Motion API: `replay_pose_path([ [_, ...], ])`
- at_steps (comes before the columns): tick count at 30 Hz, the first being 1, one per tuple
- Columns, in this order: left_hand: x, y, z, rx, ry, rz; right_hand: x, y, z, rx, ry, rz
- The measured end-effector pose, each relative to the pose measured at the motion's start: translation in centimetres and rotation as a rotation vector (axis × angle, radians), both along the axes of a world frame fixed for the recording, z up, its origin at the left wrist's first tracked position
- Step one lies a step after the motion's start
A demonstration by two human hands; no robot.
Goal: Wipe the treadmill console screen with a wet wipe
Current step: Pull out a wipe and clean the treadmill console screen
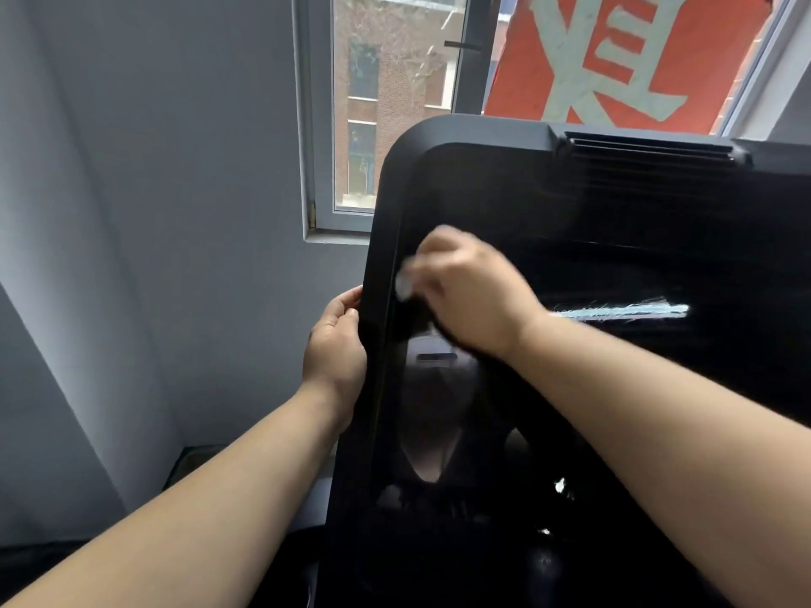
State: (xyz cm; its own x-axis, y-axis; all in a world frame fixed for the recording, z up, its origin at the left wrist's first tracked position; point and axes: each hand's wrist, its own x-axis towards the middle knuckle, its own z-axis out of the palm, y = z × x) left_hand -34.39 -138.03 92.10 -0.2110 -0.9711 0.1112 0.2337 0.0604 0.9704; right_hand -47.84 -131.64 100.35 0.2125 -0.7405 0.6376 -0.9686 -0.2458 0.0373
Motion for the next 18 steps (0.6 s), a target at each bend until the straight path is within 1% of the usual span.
replay_pose_path([
  [1, 0.0, 0.3, 0.0, 0.009, -0.001, 0.005, -0.3, -0.9, 1.0, -0.106, -0.136, -0.096],
  [2, 0.1, 0.4, -0.1, 0.016, -0.003, 0.006, -0.3, -1.5, 1.4, -0.168, -0.246, -0.181],
  [3, 0.3, 0.6, -0.2, 0.022, -0.004, 0.001, 0.2, -1.7, 1.1, -0.199, -0.296, -0.218],
  [4, 0.4, 0.7, -0.3, 0.028, -0.001, -0.011, 0.9, -1.5, 0.1, -0.204, -0.283, -0.200],
  [6, 0.8, 1.0, -0.5, 0.043, 0.008, -0.045, 2.5, 0.3, -3.0, -0.175, -0.186, -0.070],
  [8, 1.1, 1.3, -0.7, 0.048, -0.001, -0.056, 2.8, 2.9, -5.3, -0.040, -0.035, 0.083],
  [10, 1.1, 1.7, -1.1, 0.040, -0.023, -0.031, 1.3, 3.8, -4.9, 0.059, 0.175, 0.117],
  [11, 1.0, 1.9, -1.2, 0.037, -0.034, -0.012, 0.1, 3.4, -4.0, 0.035, 0.216, 0.066],
  [12, 0.9, 1.9, -1.4, 0.033, -0.051, 0.008, -1.1, 2.9, -2.9, -0.044, 0.144, -0.022],
  [14, 0.7, 2.3, -1.5, 0.023, -0.088, 0.037, -3.2, 2.2, -0.7, -0.268, -0.195, -0.292],
  [15, 0.7, 2.4, -1.6, 0.013, -0.105, 0.045, -3.5, 2.1, -0.2, -0.313, -0.351, -0.400],
  [16, 0.7, 2.5, -1.7, -0.003, -0.121, 0.053, -3.0, 2.0, -0.5, -0.316, -0.403, -0.431],
  [17, 0.7, 2.6, -1.8, -0.023, -0.145, 0.061, -1.7, 1.9, -1.4, -0.275, -0.353, -0.383],
  [18, 0.7, 2.6, -1.8, -0.048, -0.179, 0.073, -0.1, 1.9, -2.6, -0.206, -0.256, -0.268],
])
